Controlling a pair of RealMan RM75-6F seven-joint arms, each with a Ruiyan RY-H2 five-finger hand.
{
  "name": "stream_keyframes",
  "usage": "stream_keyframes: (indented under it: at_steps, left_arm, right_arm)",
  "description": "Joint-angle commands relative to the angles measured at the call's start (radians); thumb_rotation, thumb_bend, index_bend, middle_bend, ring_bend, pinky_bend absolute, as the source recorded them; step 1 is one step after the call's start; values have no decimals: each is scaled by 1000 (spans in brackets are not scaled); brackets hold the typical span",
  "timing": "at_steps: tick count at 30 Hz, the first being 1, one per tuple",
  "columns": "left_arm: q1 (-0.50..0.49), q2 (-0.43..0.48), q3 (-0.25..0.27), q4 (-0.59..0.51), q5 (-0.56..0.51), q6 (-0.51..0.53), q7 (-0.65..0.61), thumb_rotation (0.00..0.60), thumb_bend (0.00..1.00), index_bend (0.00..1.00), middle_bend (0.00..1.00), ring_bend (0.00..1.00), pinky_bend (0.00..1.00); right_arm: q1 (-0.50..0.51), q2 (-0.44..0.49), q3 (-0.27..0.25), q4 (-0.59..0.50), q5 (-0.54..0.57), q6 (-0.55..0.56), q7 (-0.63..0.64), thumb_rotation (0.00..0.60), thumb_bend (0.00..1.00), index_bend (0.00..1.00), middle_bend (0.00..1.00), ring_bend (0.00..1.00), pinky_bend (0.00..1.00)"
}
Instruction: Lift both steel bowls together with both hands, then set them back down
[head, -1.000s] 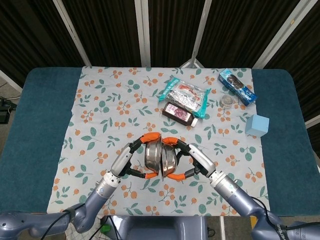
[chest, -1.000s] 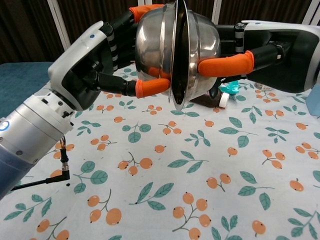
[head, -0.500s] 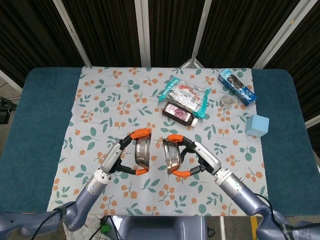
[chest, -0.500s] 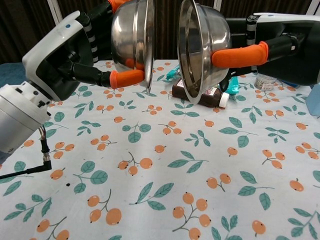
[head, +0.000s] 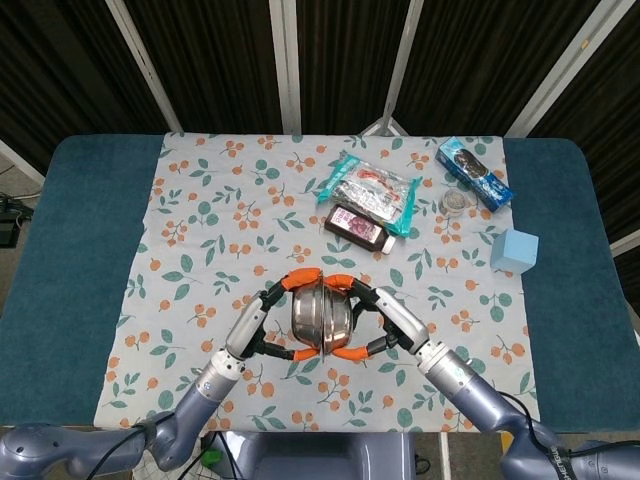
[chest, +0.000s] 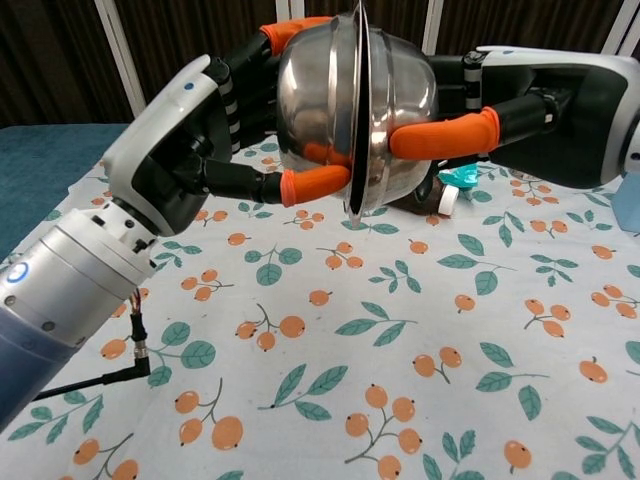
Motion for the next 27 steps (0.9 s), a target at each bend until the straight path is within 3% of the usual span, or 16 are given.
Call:
stream_keyframes:
  at_steps: [1, 8, 18, 24, 27]
  left_arm:
    - [-3, -19, 1, 17, -2, 0, 6, 600, 21, 377, 306, 215, 348]
    - [4, 21, 1, 6, 12, 34, 17, 600, 21, 377, 306, 215, 348]
    - [39, 285, -17, -179, 14, 63, 138, 600, 21, 378, 306, 215, 347]
    - [61, 431, -2, -279, -24, 3, 263, 600, 20, 373, 306, 215, 347]
    - [71, 518, 14, -355, -64, -60, 347, 600, 16, 373, 303, 215, 348]
  right_arm:
    - [4, 4, -1, -9, -1, -6, 5, 600, 212, 485, 287, 480, 542]
    - [-10, 50, 10, -20, -2, 21, 6, 600, 212, 485, 287, 479, 542]
    - [-52, 167, 10, 16, -27, 64, 38, 600, 212, 494, 287, 479, 542]
    - [-45, 254, -14, 53, -46, 23, -90, 600, 212, 501, 287, 480, 542]
    - [-47, 283, -21, 78, -28, 15, -221, 600, 212, 506, 287, 479, 542]
